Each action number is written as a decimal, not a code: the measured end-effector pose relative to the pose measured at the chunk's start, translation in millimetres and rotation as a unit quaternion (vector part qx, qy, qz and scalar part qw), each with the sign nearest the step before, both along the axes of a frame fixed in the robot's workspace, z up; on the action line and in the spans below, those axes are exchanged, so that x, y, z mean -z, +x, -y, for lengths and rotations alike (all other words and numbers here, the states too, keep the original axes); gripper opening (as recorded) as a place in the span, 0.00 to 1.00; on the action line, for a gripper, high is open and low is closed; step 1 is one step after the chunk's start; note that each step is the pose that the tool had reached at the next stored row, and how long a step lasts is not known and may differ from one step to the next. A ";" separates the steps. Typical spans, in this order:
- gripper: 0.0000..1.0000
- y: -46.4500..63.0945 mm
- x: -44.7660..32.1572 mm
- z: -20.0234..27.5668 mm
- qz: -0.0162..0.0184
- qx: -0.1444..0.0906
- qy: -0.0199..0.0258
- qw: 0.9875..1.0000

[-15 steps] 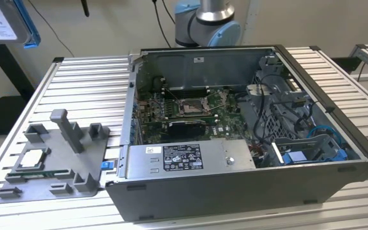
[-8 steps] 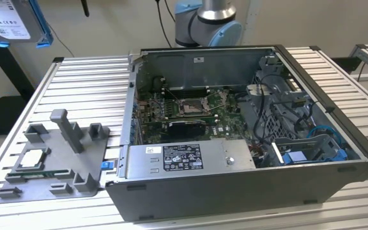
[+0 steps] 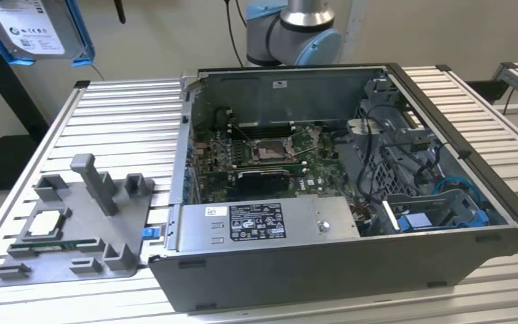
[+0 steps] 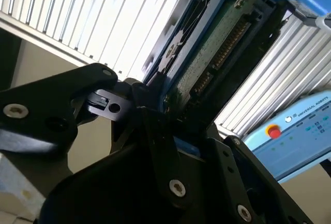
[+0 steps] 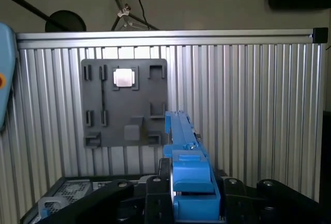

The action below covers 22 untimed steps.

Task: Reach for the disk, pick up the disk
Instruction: 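Pick up the disk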

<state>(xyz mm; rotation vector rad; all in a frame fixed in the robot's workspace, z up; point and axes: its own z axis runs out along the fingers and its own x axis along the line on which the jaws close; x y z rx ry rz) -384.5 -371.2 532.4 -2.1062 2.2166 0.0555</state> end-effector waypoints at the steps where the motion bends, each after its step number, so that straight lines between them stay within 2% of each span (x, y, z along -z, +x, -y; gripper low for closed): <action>1: 0.00 3.2 0.0 0.0 0.000 0.000 0.000 1.000; 22: 0.00 75.1 -0.3 0.0 -0.002 0.000 0.000 1.000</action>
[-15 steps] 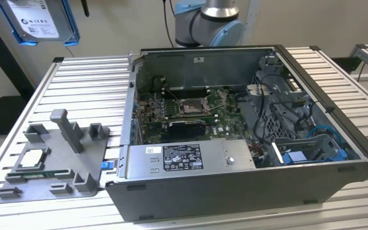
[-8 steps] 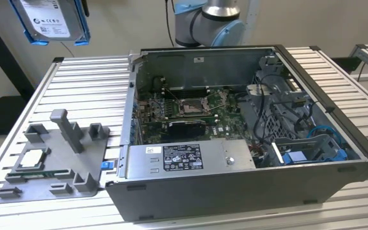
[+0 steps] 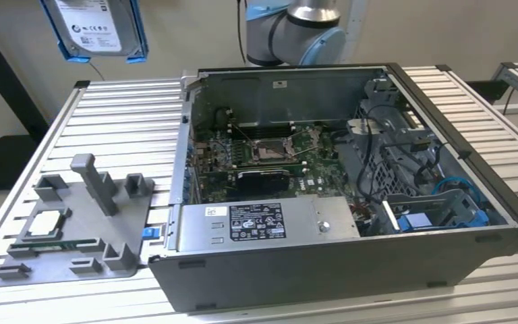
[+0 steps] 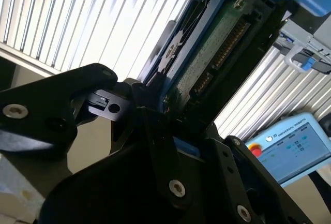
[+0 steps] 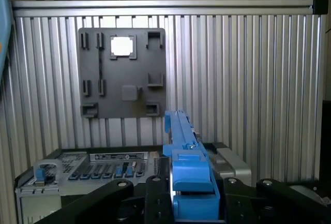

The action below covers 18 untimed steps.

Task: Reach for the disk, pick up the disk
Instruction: 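Pick up the disk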

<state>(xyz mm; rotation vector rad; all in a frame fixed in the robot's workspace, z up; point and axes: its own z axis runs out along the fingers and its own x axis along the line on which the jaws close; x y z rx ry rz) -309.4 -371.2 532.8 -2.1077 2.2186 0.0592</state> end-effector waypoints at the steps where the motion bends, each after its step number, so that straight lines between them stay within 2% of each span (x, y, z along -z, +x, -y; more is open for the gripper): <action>1: 0.00 3.1 0.0 0.0 0.000 0.000 0.000 1.000; 18: 0.00 58.1 -0.3 0.0 -0.001 0.000 0.000 1.000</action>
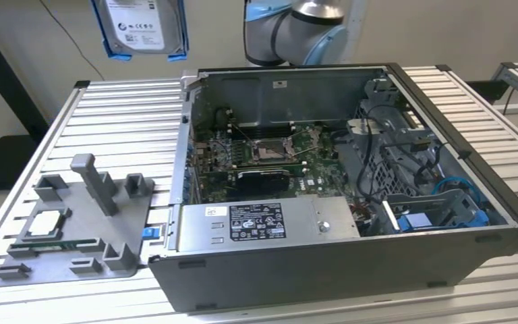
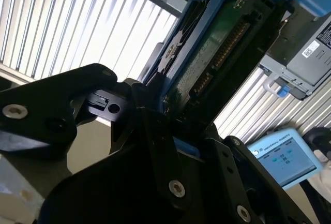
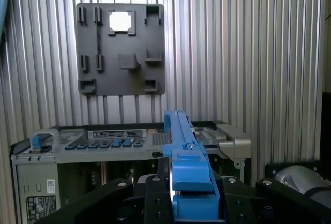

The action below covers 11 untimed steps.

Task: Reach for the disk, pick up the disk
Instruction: 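Pick up the disk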

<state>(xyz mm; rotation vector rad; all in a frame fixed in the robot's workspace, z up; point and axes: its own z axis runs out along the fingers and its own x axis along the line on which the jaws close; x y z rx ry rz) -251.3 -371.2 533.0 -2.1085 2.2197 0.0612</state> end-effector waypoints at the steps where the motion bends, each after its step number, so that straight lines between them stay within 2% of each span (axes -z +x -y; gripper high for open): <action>1: 0.00 3.3 0.0 0.0 0.000 0.000 0.000 1.000; 11: 0.00 37.1 -0.2 0.0 -0.001 0.000 0.000 1.000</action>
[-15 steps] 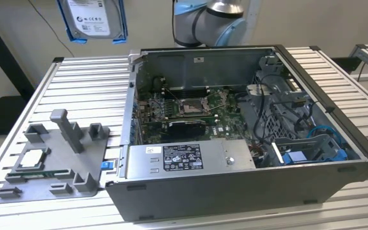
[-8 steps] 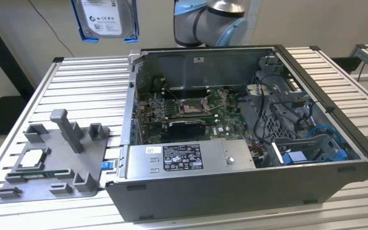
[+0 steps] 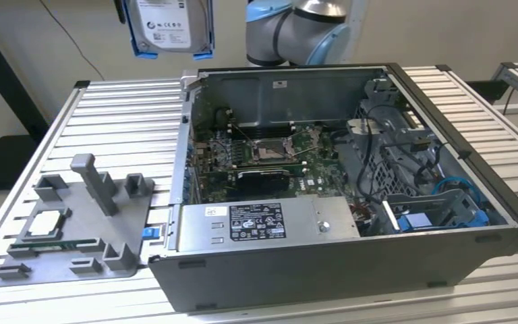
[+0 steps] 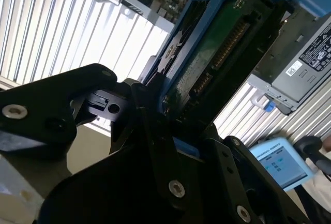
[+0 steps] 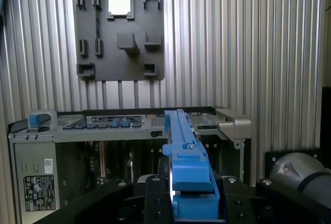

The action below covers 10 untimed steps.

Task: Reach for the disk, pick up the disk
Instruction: 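Pick up the disk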

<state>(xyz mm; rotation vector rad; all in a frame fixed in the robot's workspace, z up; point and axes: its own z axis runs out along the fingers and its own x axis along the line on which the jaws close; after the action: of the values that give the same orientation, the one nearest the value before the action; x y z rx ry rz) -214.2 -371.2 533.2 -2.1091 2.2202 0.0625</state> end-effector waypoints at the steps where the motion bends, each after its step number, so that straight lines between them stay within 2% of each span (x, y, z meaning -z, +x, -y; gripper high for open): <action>1: 0.00 3.6 0.0 0.0 0.000 0.000 0.000 1.000; 10: 0.00 34.6 -0.2 0.0 -0.001 0.000 0.000 1.000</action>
<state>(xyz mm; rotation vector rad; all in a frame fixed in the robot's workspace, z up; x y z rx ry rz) -179.6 -371.2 533.4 -2.1097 2.2208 0.0637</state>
